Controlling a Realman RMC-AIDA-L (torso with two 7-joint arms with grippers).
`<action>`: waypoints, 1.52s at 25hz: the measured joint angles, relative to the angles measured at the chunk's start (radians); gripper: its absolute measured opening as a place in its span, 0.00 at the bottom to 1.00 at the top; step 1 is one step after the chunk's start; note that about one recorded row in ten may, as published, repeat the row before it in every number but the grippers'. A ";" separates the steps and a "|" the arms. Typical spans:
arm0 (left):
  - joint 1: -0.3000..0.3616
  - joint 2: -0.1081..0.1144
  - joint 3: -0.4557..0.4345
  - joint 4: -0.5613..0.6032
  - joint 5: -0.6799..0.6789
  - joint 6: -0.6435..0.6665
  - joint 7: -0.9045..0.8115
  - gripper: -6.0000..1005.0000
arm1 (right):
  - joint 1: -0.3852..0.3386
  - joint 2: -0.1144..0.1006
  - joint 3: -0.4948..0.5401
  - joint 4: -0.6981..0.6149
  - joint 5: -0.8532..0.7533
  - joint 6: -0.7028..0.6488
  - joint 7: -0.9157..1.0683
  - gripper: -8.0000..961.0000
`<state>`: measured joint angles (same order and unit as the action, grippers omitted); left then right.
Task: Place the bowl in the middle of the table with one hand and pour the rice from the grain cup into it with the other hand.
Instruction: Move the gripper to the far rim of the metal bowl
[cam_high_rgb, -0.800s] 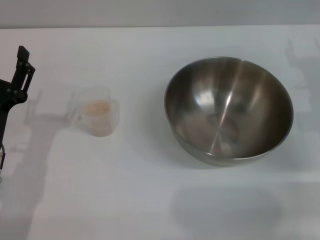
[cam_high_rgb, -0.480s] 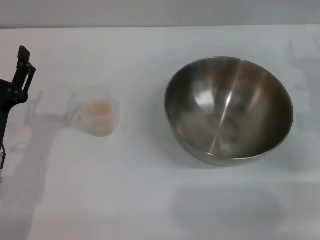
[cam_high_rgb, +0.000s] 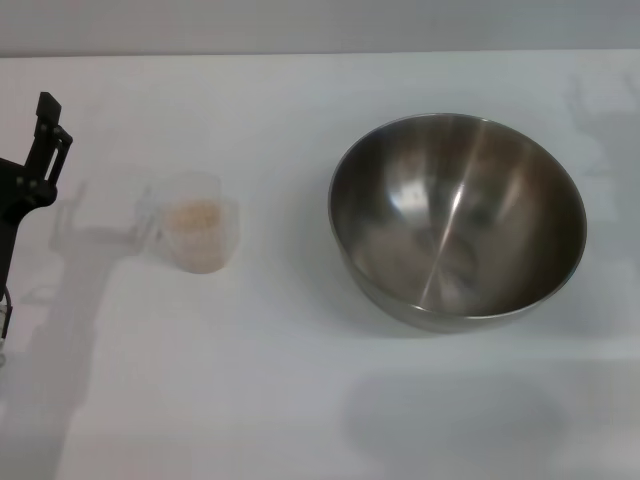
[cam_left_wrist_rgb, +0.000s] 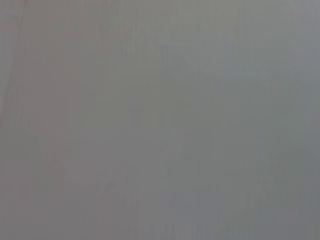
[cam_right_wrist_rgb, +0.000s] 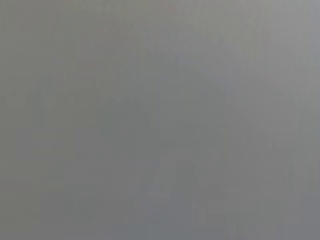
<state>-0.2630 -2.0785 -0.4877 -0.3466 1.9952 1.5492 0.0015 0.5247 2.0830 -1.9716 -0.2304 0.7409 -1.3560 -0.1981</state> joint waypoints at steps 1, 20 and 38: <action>-0.002 0.000 0.000 0.001 0.000 0.000 0.000 0.81 | 0.001 -0.001 0.002 -0.021 0.000 0.020 -0.009 0.71; -0.013 0.002 -0.011 0.011 0.000 0.000 0.000 0.81 | -0.216 0.000 0.460 -1.248 0.002 1.871 -0.308 0.71; -0.007 0.003 -0.020 0.011 -0.001 0.001 0.000 0.81 | 0.090 -0.082 0.931 -1.152 -0.159 2.951 -0.338 0.70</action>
<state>-0.2699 -2.0754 -0.5077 -0.3360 1.9940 1.5503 0.0016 0.6142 2.0005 -1.0409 -1.3822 0.5816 1.5952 -0.5360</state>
